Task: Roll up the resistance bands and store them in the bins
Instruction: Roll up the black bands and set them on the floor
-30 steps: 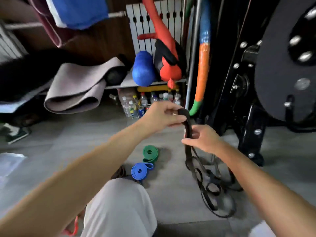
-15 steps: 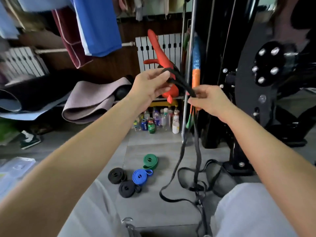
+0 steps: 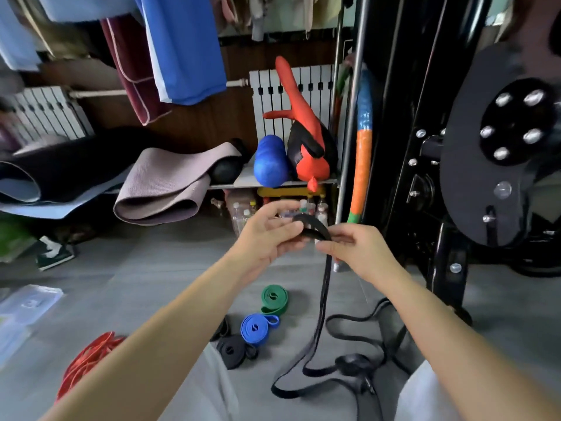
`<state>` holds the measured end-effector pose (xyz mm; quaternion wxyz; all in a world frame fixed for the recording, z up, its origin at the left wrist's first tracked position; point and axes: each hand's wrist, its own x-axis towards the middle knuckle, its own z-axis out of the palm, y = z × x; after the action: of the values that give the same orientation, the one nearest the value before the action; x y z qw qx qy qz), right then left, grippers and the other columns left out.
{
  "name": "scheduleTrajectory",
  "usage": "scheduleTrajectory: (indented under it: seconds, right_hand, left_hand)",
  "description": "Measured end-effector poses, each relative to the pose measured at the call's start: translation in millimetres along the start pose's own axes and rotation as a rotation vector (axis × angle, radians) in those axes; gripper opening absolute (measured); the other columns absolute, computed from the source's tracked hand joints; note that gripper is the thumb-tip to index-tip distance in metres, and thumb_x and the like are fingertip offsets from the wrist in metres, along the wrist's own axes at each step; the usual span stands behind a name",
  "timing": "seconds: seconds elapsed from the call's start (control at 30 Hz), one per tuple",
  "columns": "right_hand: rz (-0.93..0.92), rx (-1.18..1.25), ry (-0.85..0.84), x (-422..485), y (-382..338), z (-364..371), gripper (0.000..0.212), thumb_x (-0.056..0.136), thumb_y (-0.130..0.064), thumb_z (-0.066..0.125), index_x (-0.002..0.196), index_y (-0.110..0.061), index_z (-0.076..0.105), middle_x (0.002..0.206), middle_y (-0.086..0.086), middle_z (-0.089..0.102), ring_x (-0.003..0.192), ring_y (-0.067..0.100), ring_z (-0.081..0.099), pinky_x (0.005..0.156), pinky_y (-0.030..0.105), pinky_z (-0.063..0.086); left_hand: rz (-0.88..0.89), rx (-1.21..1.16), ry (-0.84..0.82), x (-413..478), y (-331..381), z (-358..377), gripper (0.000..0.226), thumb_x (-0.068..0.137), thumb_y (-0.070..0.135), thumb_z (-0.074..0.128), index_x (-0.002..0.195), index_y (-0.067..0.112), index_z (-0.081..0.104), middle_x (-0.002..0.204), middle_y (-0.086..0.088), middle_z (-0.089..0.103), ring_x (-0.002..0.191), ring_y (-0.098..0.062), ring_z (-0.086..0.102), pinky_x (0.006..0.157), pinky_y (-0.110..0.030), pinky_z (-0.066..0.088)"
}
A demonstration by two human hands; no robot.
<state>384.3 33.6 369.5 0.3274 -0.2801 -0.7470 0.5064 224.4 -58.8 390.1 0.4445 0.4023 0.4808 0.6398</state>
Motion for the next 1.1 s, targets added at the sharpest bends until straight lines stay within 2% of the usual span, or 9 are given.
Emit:
scheduleTrajectory:
  seconds: [0.07,0.17,0.23,0.33,0.5,0.6,0.73,0.93,1.1]
  right_hand:
    - [0.031,0.001,0.026,-0.7,14.4,5.0,0.019,0.074,-0.008,0.077,0.085,-0.021,0.069,0.077,-0.004,0.07,0.062,0.0,0.061,0.061,0.017,0.052]
    - [0.033,-0.179,-0.013,6.4,30.2,13.1,0.016,0.074,-0.014,0.078,0.088,-0.021,0.072,0.08,-0.006,0.071,0.07,0.007,0.062,0.072,0.026,0.052]
    - [0.0,-0.303,-0.078,14.5,35.4,17.5,0.013,0.076,-0.02,0.077,0.088,-0.022,0.073,0.072,-0.014,0.068,0.066,0.002,0.059,0.067,0.026,0.049]
    - [-0.008,-0.439,-0.128,23.9,45.6,18.3,0.013,0.076,-0.026,0.076,0.088,-0.023,0.072,0.056,-0.023,0.059,0.054,-0.005,0.051,0.059,0.022,0.04]
    - [0.056,-0.381,-0.179,27.2,58.6,17.5,0.019,0.074,-0.025,0.078,0.085,-0.037,0.067,0.068,-0.014,0.065,0.063,-0.002,0.056,0.067,0.028,0.049]
    - [0.03,-0.303,-0.17,27.6,59.0,19.1,0.029,0.072,-0.021,0.079,0.085,-0.039,0.06,0.078,-0.01,0.068,0.069,0.007,0.061,0.073,0.033,0.052]
    - [0.025,-0.133,-0.117,29.2,60.4,14.9,0.03,0.072,-0.013,0.078,0.086,-0.032,0.06,0.079,-0.007,0.069,0.073,0.011,0.063,0.073,0.027,0.054]
    - [-0.023,-0.121,-0.066,28.7,57.8,11.7,0.022,0.07,-0.026,0.08,0.083,-0.04,0.07,0.083,-0.01,0.073,0.08,0.021,0.067,0.079,0.036,0.056]
    - [-0.025,-0.013,-0.095,25.2,60.1,24.8,0.031,0.07,-0.021,0.078,0.085,-0.046,0.068,0.087,-0.02,0.072,0.086,0.001,0.068,0.084,0.023,0.054]
  left_hand:
    - [0.017,0.232,0.049,0.5,-17.0,-9.3,0.027,0.085,-0.003,0.062,0.093,0.022,0.066,0.085,0.002,0.068,0.073,-0.013,0.069,0.065,-0.025,0.057]
    - [0.102,0.903,0.098,4.5,-41.5,-22.5,0.031,0.082,0.009,0.068,0.078,0.039,0.061,0.086,0.018,0.057,0.072,-0.001,0.06,0.069,-0.024,0.053]
    - [0.085,1.022,0.06,4.3,-53.8,-27.5,0.023,0.077,0.023,0.074,0.083,0.04,0.059,0.087,0.017,0.055,0.076,0.001,0.057,0.069,-0.022,0.048]
    - [0.001,0.947,0.098,11.4,-59.1,-34.7,0.033,0.061,0.041,0.082,0.084,0.033,0.06,0.081,0.015,0.06,0.074,0.002,0.057,0.065,-0.014,0.046]
    - [-0.083,0.913,-0.034,21.1,-61.9,-34.0,0.045,0.066,0.031,0.083,0.106,0.036,0.062,0.074,0.01,0.062,0.062,-0.001,0.057,0.067,-0.022,0.051]
    - [-0.075,0.886,-0.07,22.9,-70.4,-25.4,0.022,0.069,0.028,0.081,0.085,0.035,0.067,0.08,0.009,0.066,0.07,-0.008,0.062,0.072,-0.033,0.054]
    - [-0.092,0.677,-0.008,27.1,-74.6,-22.1,0.028,0.073,0.013,0.078,0.084,0.036,0.065,0.092,0.003,0.069,0.077,-0.019,0.069,0.074,-0.041,0.056]
    - [-0.049,0.435,0.05,27.4,-68.3,-29.9,0.029,0.075,0.003,0.075,0.082,0.03,0.07,0.074,0.014,0.069,0.071,-0.01,0.068,0.073,-0.024,0.056]
    - [-0.14,-0.061,0.087,25.2,-68.3,-29.3,0.022,0.071,-0.003,0.07,0.082,0.016,0.073,0.075,0.001,0.072,0.071,-0.012,0.069,0.066,-0.018,0.055]
